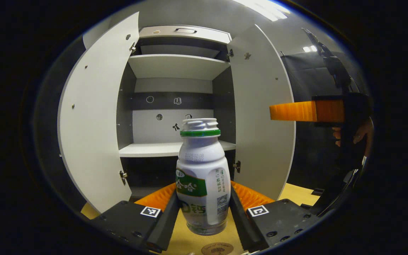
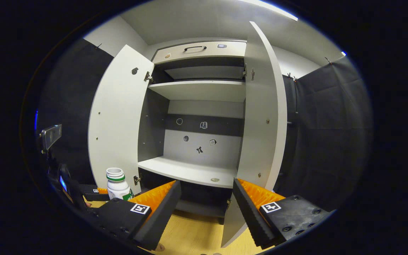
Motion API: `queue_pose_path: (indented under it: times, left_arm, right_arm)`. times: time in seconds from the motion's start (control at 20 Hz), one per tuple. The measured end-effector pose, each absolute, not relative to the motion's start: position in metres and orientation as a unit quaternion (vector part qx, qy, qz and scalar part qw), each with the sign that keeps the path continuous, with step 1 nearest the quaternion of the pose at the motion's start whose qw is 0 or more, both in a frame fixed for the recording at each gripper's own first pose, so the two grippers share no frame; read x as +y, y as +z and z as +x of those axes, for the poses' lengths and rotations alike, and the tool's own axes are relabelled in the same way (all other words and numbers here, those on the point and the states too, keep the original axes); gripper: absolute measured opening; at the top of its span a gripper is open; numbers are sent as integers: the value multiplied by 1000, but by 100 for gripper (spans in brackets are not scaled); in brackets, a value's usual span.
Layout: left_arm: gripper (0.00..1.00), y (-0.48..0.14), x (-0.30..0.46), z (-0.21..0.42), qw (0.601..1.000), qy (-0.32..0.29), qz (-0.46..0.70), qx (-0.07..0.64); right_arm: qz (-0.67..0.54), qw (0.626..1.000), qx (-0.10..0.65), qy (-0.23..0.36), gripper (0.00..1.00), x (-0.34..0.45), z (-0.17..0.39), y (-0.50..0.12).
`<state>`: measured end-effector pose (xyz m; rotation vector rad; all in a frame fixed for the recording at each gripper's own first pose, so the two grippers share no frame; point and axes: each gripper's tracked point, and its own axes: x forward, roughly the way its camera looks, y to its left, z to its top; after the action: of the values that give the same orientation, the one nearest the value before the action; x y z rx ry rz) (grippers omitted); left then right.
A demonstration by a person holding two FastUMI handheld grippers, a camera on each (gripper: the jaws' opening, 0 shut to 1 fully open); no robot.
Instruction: Grasp the bottle in the cabinet with the left hand and place it on the coaster, then close the right door with the right hand and the left door with the left hand.
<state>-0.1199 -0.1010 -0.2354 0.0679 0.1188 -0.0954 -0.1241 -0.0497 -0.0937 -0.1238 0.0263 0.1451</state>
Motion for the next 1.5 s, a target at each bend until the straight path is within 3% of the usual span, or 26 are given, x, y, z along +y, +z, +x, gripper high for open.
queue_pose_path:
  times: [0.6, 1.5]
  left_arm:
    - [74, -372, -124, -148, 997, -34, 27, 66]
    - [76, -441, -113, -158, 997, -22, 48, 59]
  right_arm:
    - [-45, 994, 68, 67, 98, -76, -138, -203]
    - [-51, 984, 138, 99, 98, -59, -169, -282]
